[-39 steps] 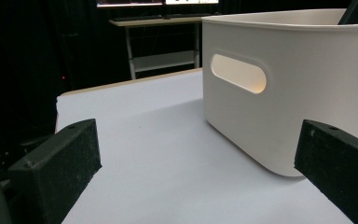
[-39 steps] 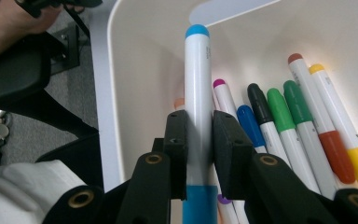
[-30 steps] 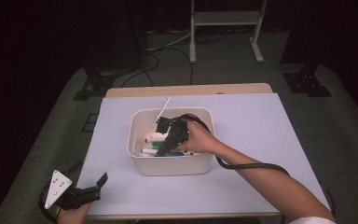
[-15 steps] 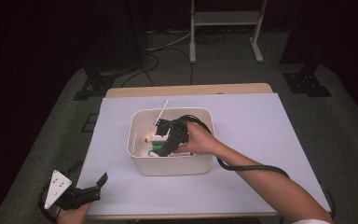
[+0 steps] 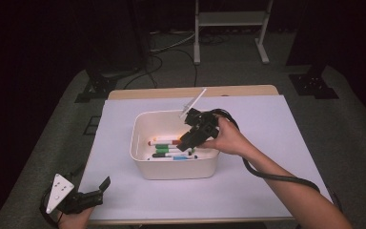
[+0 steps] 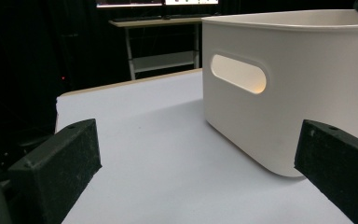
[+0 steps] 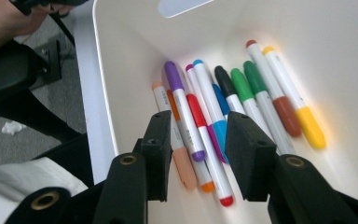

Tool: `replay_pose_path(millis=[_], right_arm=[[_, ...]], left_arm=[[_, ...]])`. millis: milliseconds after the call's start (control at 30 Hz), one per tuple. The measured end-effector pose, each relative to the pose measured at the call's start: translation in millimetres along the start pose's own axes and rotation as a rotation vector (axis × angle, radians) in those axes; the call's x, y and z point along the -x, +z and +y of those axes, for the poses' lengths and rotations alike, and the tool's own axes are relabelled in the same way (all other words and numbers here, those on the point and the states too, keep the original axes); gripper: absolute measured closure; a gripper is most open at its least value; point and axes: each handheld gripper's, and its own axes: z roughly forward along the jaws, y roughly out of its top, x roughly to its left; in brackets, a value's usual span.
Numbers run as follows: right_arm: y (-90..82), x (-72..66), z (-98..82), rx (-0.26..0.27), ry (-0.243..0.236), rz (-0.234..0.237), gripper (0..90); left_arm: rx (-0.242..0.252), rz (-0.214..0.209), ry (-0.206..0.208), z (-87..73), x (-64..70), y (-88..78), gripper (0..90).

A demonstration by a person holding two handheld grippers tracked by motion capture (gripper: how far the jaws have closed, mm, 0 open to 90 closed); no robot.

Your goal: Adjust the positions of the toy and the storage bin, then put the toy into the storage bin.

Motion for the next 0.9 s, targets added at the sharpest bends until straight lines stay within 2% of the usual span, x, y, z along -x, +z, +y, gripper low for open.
replay_pose_path(millis=[167,267,300,433,667,833,900], right_arm=[[-23.0,-0.9,-19.7,0.053,0.027,-0.017,55.2],[-31.5,-3.0,-27.0,0.067,0.029,-0.029,54.8],[-41.8,-3.6,-35.5,0.089,0.034,-0.042,54.8],[-58.4,-2.7,-49.4,0.123,0.065,-0.055,54.8],[-80.2,2.4,-68.1,0.151,0.090,-0.095,53.3],[-96.9,6.8,-87.7,0.196,0.123,-0.122,52.9],[-101.2,8.1,-97.3,0.198,0.136,-0.138,52.9]], left_arm=[[0.003,0.001,0.001,-0.1,-0.3,0.8,0.0],[0.002,-0.002,0.003,0.5,-0.1,2.4,0.0],[0.001,-0.003,0.003,0.7,0.1,2.9,0.0],[-0.005,-0.005,0.001,-0.2,0.7,3.6,0.0],[-0.012,-0.004,0.003,-1.2,2.2,2.7,0.0],[-0.003,-0.002,0.006,0.5,3.3,2.1,0.0],[-0.012,-0.004,0.009,0.1,3.8,2.0,0.0]])
